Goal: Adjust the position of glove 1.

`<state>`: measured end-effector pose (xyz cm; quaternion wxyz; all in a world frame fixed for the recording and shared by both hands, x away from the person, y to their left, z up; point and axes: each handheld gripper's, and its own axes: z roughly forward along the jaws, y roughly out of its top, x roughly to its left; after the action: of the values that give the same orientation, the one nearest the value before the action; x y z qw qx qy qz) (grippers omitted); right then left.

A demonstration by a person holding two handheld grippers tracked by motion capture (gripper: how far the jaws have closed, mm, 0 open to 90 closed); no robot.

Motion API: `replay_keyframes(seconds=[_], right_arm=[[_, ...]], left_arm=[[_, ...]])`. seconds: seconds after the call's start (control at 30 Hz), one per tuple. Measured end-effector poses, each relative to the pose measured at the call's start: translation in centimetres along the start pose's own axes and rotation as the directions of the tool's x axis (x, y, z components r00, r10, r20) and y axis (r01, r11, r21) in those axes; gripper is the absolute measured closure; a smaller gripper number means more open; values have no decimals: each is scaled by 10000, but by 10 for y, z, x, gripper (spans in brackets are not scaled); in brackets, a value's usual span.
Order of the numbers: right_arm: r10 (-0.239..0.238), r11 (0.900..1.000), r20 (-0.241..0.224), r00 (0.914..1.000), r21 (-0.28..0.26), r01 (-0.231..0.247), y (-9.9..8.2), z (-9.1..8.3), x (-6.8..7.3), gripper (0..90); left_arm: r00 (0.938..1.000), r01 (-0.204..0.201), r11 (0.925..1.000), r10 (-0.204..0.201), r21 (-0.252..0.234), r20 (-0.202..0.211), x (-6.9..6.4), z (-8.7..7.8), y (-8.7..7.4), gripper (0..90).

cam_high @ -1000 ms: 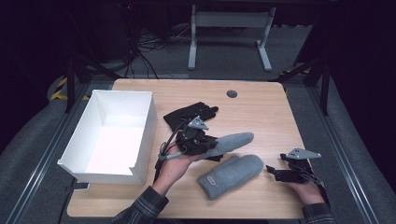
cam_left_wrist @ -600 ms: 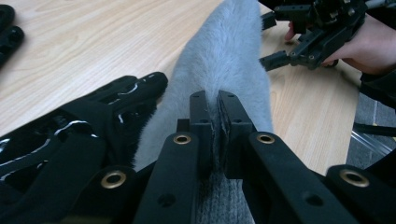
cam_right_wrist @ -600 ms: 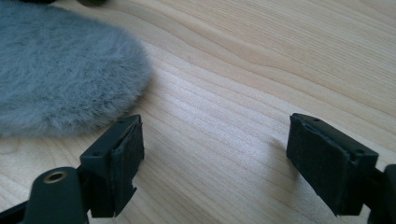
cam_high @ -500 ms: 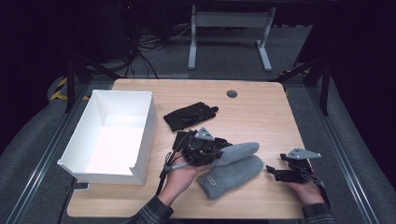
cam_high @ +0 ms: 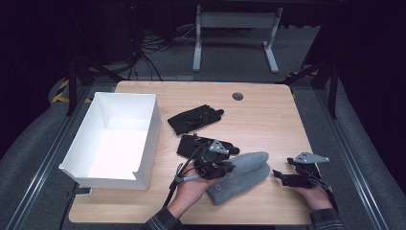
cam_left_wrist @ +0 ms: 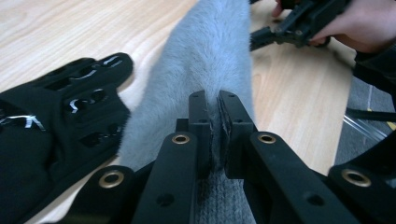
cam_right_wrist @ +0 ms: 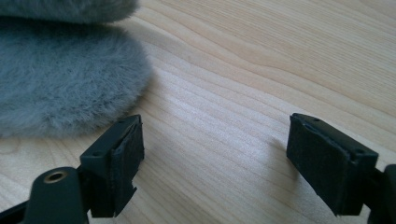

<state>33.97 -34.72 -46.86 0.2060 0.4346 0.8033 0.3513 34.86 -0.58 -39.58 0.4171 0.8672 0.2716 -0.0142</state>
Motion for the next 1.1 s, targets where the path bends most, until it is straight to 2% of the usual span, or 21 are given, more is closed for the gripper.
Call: replay_keyframes(seconds=[0.2,0.23,0.33,0.4,0.47,0.5,0.57,0.63,0.7,0.8,0.9,0.93,1.07,1.1], right_arm=[[4,10000,-2,10000,1,-4,0,0,0,192],[2,10000,-2,10000,3,-2,0,0,0,192],[3,10000,0,10000,2,-3,0,0,0,192],[0,10000,0,10000,1,0,0,0,0,192],[-2,10000,1,10000,1,2,0,0,0,192],[1,10000,0,10000,3,-1,0,0,0,192],[2,10000,1,10000,2,-2,0,0,0,192],[-2,10000,1,10000,2,2,0,0,0,192],[4,10000,-1,10000,1,-4,0,0,0,192],[1,10000,0,10000,0,-1,0,0,0,192],[3,10000,0,10000,1,-3,0,0,0,192],[2,10000,-1,10000,0,-2,0,0,0,192],[3,10000,-2,10000,1,-3,0,0,0,192],[4,10000,-1,10000,0,-4,0,0,0,192]], left_arm=[[9992,-204,9998,205,-18,355,-7,1,-2,840],[9982,-280,9996,279,23,524,-9,2,-1,840],[9950,-465,9989,467,-41,880,-11,2,-1,789],[9912,-539,9980,575,-331,1189,-12,0,0,737],[9894,-742,9965,784,-387,1218,-12,-3,3,661],[9906,-814,9953,866,-519,1063,-12,-4,4,620],[9878,-1091,9916,1160,-698,1039,-9,-6,8,558],[9868,-1220,9902,1284,-679,989,-7,-6,12,490],[9818,-1642,9850,1683,-522,878,-2,-3,19,442],[9777,-1905,9811,1929,-349,836,6,5,27,353],[9775,-1871,9819,1891,-305,935,12,12,30,284],[9793,-1788,9836,1804,-251,920,16,19,30,268],[9799,-1752,9841,1714,295,1024,23,36,28,221],[9799,-1752,9841,1714,295,1024,23,36,28,205]])
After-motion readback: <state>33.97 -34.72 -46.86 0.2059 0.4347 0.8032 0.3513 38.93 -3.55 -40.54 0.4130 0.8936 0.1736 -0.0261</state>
